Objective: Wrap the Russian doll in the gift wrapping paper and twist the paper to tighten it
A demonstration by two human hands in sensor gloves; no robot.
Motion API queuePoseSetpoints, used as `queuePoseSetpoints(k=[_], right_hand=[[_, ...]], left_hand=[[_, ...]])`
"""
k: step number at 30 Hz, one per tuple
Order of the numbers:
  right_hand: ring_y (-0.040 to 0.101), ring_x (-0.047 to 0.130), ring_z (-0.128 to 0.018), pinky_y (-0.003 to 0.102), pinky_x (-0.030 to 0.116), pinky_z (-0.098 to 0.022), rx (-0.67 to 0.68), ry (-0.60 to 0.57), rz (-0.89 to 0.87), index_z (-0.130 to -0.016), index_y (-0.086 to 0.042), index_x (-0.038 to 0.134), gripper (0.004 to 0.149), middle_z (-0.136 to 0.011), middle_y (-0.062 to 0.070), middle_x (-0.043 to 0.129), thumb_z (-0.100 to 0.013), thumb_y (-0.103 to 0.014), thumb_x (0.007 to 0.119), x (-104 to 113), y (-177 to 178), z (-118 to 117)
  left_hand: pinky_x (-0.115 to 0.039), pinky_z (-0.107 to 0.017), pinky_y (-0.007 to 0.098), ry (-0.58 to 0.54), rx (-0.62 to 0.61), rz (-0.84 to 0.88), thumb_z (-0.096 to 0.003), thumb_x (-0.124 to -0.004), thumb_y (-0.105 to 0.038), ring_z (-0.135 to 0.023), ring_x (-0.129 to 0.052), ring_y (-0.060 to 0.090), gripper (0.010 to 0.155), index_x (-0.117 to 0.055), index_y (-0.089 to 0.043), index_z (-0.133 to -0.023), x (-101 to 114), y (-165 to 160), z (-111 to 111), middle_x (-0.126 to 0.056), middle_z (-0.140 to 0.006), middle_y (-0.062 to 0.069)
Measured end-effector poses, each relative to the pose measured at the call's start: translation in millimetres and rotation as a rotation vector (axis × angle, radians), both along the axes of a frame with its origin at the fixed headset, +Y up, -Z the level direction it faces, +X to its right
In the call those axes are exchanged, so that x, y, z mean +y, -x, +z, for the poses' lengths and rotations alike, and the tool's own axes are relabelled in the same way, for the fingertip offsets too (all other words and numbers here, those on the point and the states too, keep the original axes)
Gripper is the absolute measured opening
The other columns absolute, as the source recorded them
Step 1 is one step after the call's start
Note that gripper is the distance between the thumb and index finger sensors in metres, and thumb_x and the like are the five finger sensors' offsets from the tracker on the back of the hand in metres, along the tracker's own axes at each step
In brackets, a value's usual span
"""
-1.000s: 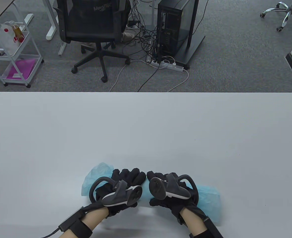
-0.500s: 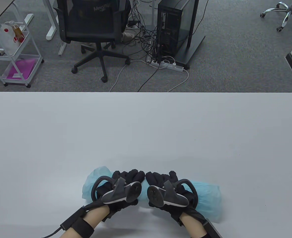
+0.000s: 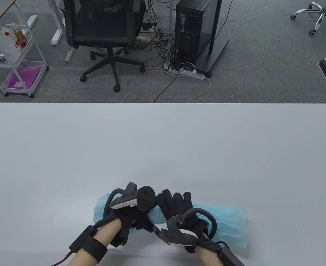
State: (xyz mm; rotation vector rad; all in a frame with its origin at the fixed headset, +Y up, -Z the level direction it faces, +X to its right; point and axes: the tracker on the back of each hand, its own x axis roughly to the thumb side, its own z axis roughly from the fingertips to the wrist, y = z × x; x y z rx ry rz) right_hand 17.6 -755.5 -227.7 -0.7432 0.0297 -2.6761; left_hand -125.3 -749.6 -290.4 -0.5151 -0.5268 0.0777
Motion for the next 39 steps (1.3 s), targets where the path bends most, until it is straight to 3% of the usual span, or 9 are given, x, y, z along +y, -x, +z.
queuePoseSetpoints(k=[3, 7, 10, 15, 20, 26, 30, 35, 39], right_hand=[[0.026, 0.079, -0.099, 0.060, 0.065, -0.076, -0.007, 0.012, -0.024, -0.107, -0.012, 0.020, 0.115, -0.113, 0.007, 0.053, -0.031, -0.063, 0.090, 2.1, 0.6, -2.8], [0.025, 0.083, -0.096, 0.058, 0.067, -0.075, -0.020, -0.061, 0.012, -0.107, -0.013, 0.025, 0.114, -0.111, 0.008, 0.057, -0.029, -0.065, 0.089, 23.3, -0.2, -3.9], [0.025, 0.084, -0.097, 0.057, 0.068, -0.075, -0.053, -0.125, -0.025, -0.108, -0.014, 0.028, 0.114, -0.110, 0.007, 0.060, -0.027, -0.065, 0.090, 63.7, -9.1, -8.3], [0.025, 0.087, -0.093, 0.057, 0.071, -0.072, -0.148, -0.168, -0.173, -0.108, -0.018, 0.031, 0.112, -0.110, 0.006, 0.062, -0.025, -0.064, 0.092, 139.6, -29.6, -10.1], [0.025, 0.091, -0.089, 0.056, 0.075, -0.068, -0.141, -0.132, -0.212, -0.108, -0.023, 0.036, 0.111, -0.108, 0.005, 0.067, -0.021, -0.063, 0.093, 169.7, -37.8, -5.5], [0.025, 0.093, -0.087, 0.056, 0.079, -0.064, -0.059, 0.017, -0.290, -0.107, -0.026, 0.038, 0.109, -0.107, 0.005, 0.070, -0.021, -0.065, 0.092, 162.9, -36.6, -8.3], [0.025, 0.093, -0.087, 0.055, 0.079, -0.064, -0.014, 0.063, -0.289, -0.107, -0.027, 0.037, 0.109, -0.107, 0.004, 0.070, -0.021, -0.065, 0.092, 152.9, -31.3, -10.2], [0.025, 0.092, -0.088, 0.056, 0.077, -0.066, 0.013, 0.064, -0.315, -0.107, -0.027, 0.037, 0.109, -0.108, 0.004, 0.069, -0.021, -0.063, 0.093, 142.7, -31.9, -13.7], [0.026, 0.090, -0.090, 0.057, 0.075, -0.067, 0.028, -0.011, -0.303, -0.107, -0.027, 0.036, 0.110, -0.109, 0.003, 0.067, -0.020, -0.061, 0.094, 135.8, -32.8, -10.8]], left_hand=[[-0.064, -0.078, 0.045, -0.084, 0.005, -0.027, -0.0188, -0.086, -0.067, -0.095, -0.084, 0.018, 0.100, -0.039, -0.040, -0.103, 1.9, -0.1, 6.8, -0.061, -0.109, -0.011], [-0.052, -0.084, 0.049, -0.442, -0.035, -0.178, -0.0183, -0.077, -0.074, -0.112, -0.063, 0.018, 0.107, -0.023, -0.042, -0.105, 37.3, 7.0, 26.0, -0.040, -0.117, -0.012], [-0.046, -0.086, 0.050, -0.675, 0.012, -0.078, -0.0200, -0.076, -0.073, -0.117, -0.053, 0.018, 0.104, -0.022, -0.045, -0.104, 85.8, 22.3, 44.3, -0.033, -0.119, -0.014], [-0.042, -0.086, 0.052, -0.839, 0.088, 0.139, -0.0218, -0.078, -0.071, -0.119, -0.045, 0.021, 0.102, -0.023, -0.046, -0.105, 143.2, 45.2, 75.3, -0.028, -0.120, -0.013], [-0.036, -0.087, 0.054, -1.034, 0.100, 0.098, -0.0188, -0.078, -0.073, -0.120, -0.033, 0.024, 0.111, -0.013, -0.044, -0.104, 139.2, 46.9, 93.7, -0.014, -0.120, -0.012], [-0.026, -0.087, 0.058, -1.065, 0.151, -0.077, -0.0173, -0.083, -0.071, -0.120, -0.016, 0.024, 0.121, 0.003, -0.044, -0.097, 108.2, 41.9, 69.2, 0.005, -0.114, -0.011], [-0.018, -0.088, 0.058, -0.993, 0.193, -0.010, -0.0226, -0.087, -0.065, -0.123, -0.017, 0.013, 0.114, -0.004, -0.050, -0.098, 108.1, 39.3, 55.6, -0.015, -0.117, -0.022], [-0.053, -0.085, 0.055, -0.988, 0.154, -0.005, -0.0259, -0.090, -0.054, -0.098, -0.088, 0.004, 0.088, -0.041, -0.047, -0.098, 112.0, 31.8, 46.4, -0.073, -0.092, -0.022], [-0.076, -0.073, 0.041, -0.727, 0.138, 0.048, -0.0285, -0.092, -0.043, -0.056, -0.108, 0.001, 0.071, -0.061, -0.043, -0.092, 116.9, 31.2, 30.8, -0.088, -0.078, -0.016]])
